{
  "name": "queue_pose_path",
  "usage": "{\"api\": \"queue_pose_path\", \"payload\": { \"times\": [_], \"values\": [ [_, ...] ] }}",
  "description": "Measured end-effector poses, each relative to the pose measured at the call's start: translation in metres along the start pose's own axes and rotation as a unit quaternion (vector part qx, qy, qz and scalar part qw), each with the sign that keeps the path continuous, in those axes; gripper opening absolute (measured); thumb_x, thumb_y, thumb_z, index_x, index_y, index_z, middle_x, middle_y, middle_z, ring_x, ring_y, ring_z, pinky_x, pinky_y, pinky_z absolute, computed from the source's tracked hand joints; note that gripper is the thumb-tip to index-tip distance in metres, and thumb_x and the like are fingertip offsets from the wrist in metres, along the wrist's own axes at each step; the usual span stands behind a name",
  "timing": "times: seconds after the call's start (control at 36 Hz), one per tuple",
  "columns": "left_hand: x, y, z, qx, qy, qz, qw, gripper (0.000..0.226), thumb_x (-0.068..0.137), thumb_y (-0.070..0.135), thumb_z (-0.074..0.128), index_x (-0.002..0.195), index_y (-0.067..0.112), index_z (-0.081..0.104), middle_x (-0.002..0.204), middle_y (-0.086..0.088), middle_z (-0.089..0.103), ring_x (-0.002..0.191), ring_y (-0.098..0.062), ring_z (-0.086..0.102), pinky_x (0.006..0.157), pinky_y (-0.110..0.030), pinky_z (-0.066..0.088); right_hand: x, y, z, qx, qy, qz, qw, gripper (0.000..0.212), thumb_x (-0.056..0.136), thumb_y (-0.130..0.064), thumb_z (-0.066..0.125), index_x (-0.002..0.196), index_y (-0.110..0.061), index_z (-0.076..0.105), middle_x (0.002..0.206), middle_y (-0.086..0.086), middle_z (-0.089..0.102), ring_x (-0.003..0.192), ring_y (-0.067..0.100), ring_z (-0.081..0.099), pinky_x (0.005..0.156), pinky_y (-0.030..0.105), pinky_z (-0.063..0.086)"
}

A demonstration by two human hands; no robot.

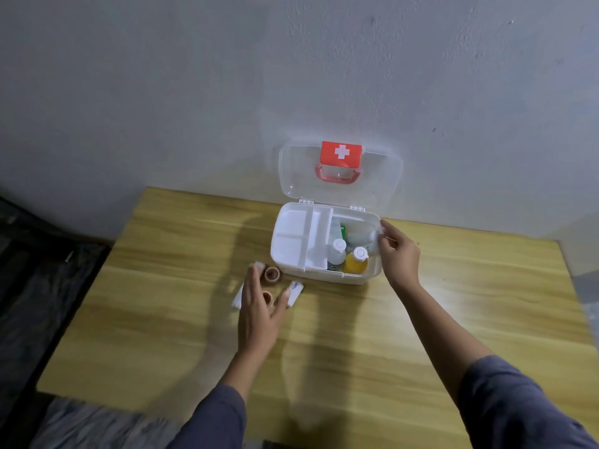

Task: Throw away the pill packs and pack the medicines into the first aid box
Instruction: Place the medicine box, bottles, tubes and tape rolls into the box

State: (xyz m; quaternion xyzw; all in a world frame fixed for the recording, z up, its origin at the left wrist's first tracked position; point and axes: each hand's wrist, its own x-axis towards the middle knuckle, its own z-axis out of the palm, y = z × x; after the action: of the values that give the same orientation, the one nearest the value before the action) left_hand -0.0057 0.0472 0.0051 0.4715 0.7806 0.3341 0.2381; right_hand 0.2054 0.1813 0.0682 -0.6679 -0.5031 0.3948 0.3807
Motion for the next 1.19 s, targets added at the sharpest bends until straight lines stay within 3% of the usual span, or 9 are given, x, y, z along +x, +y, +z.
{"api": "queue_pose_path", "payload": {
  "times": [0.17,0.31,0.44,0.61,0.81,0.94,1.0,1.14,1.19],
  "values": [
    [0.006,-0.022,0.007,0.105,-0.048,0.032,0.993,0.075,0.09,0.049,0.043,0.147,0.009,0.018,0.155,-0.009,0.021,0.141,-0.024,0.025,0.105,-0.032,0.035,0.002,0.005,0.001,0.035,-0.004,0.023,0.999,0.037,0.088,-0.006,0.05,0.123,-0.014,0.059,0.124,0.007,0.064,0.112,0.019,0.059,0.101,0.034,0.046],
    [0.026,-0.021,0.012,0.113,-0.039,0.043,0.992,0.063,0.095,0.027,0.048,0.147,0.009,0.019,0.156,-0.01,0.019,0.141,-0.028,0.026,0.104,-0.045,0.039,0.003,0.011,0.002,0.058,-0.006,0.024,0.998,0.037,0.088,-0.009,0.052,0.123,-0.017,0.06,0.125,0.002,0.064,0.104,0.013,0.062,0.093,0.026,0.048],
    [0.039,-0.026,0.021,0.099,-0.064,0.072,0.99,0.054,0.094,0.023,0.051,0.142,0.008,0.034,0.152,-0.011,0.029,0.14,-0.025,0.028,0.103,-0.035,0.037,0.006,0.018,0.005,0.069,0.003,0.017,0.997,0.035,0.089,-0.012,0.053,0.122,-0.019,0.061,0.123,-0.002,0.064,0.088,0.005,0.062,0.075,0.005,0.049],
    [0.038,-0.035,0.028,0.029,-0.023,0.073,0.997,0.038,0.087,0.015,0.063,0.123,0.004,0.057,0.123,-0.014,0.06,0.112,-0.032,0.058,0.085,-0.038,0.051,0.006,0.022,0.009,0.085,0.017,0.018,0.996,0.033,0.091,-0.012,0.052,0.122,-0.019,0.06,0.119,-0.007,0.063,0.073,-0.01,0.06,0.068,0.002,0.048],
    [0.032,-0.029,0.023,-0.061,0.013,0.033,0.998,0.038,0.084,0.006,0.066,0.12,0.001,0.059,0.109,-0.01,0.064,0.094,-0.016,0.058,0.075,0.0,0.037,0.006,0.025,0.008,0.081,0.008,0.009,0.997,0.034,0.091,-0.013,0.051,0.124,-0.019,0.059,0.122,-0.002,0.063,0.085,0.003,0.061,0.071,0.003,0.048],
    [0.027,-0.027,0.018,-0.1,0.031,-0.021,0.994,0.035,0.081,0.009,0.069,0.115,0.002,0.062,0.108,-0.009,0.064,0.097,-0.017,0.059,0.08,-0.006,0.039,0.006,0.023,0.009,0.082,0.01,0.013,0.996,0.035,0.092,-0.012,0.05,0.125,-0.019,0.058,0.123,-0.002,0.062,0.082,-0.007,0.059,0.068,0.0,0.047],
    [0.023,-0.023,0.016,-0.121,0.05,-0.053,0.99,0.035,0.081,0.01,0.07,0.114,0.003,0.064,0.108,-0.008,0.065,0.098,-0.018,0.06,0.081,-0.012,0.041,0.006,0.022,0.008,0.082,0.009,0.014,0.996,0.035,0.092,-0.013,0.05,0.125,-0.019,0.058,0.125,0.0,0.062,0.085,-0.001,0.06,0.067,-0.001,0.046],
    [0.026,0.0,0.003,-0.175,0.119,-0.097,0.972,0.037,0.081,0.01,0.069,0.117,0.006,0.063,0.103,-0.01,0.068,0.078,-0.007,0.057,0.068,0.0,0.038,0.004,0.019,0.006,0.094,-0.006,0.012,0.995,0.033,0.092,-0.017,0.052,0.124,-0.021,0.058,0.126,-0.001,0.062,0.092,0.007,0.062,0.072,0.006,0.049],
    [0.035,0.013,-0.004,-0.197,0.157,-0.082,0.964,0.04,0.082,0.011,0.069,0.121,0.007,0.061,0.108,-0.012,0.067,0.085,-0.011,0.059,0.07,0.001,0.038,0.004,0.018,0.005,0.1,-0.011,0.013,0.995,0.033,0.092,-0.017,0.053,0.125,-0.02,0.057,0.126,-0.001,0.061,0.091,0.005,0.061,0.074,0.01,0.049]
  ]
}}
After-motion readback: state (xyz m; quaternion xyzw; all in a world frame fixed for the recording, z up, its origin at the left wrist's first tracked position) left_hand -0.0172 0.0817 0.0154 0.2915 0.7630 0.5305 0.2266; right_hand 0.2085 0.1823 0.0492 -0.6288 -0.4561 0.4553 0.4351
